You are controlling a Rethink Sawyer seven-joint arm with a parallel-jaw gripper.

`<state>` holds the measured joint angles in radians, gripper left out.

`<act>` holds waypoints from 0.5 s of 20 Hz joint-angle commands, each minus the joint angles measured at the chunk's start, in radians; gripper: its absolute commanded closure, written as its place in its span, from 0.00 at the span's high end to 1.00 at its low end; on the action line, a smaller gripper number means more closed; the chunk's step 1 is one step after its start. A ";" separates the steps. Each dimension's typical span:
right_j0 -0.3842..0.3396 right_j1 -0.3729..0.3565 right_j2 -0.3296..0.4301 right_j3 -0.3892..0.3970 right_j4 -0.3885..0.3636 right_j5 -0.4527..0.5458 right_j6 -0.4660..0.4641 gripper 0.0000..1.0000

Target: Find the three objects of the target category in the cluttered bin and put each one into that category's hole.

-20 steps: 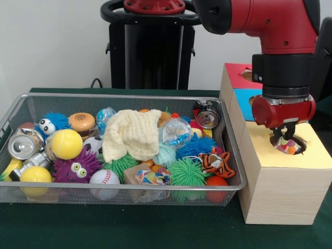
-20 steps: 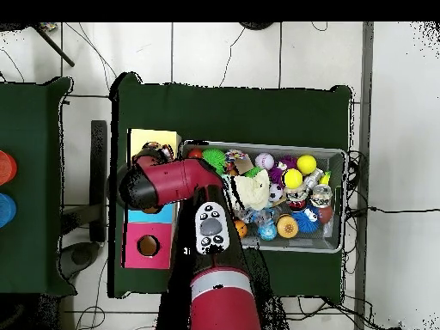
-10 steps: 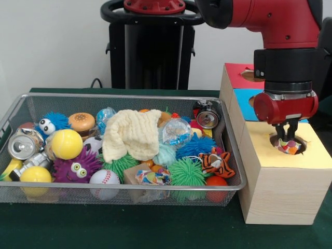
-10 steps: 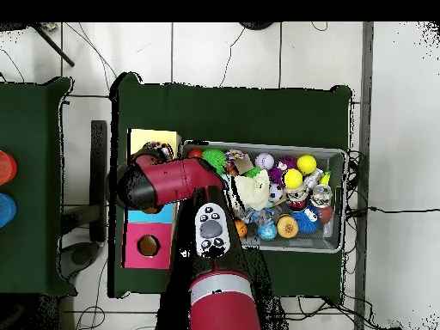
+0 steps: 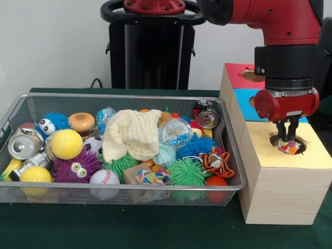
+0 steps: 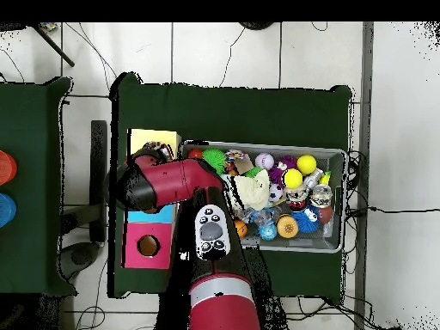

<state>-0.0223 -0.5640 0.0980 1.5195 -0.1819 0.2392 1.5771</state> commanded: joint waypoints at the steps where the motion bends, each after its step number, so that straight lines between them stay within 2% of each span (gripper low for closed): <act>1: -0.025 -0.029 0.027 0.049 0.035 0.126 0.127 0.00; 10: -0.020 -0.029 0.013 0.029 0.025 0.126 0.125 0.00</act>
<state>-0.0222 -0.5845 0.0982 1.5233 -0.1819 0.2602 1.5771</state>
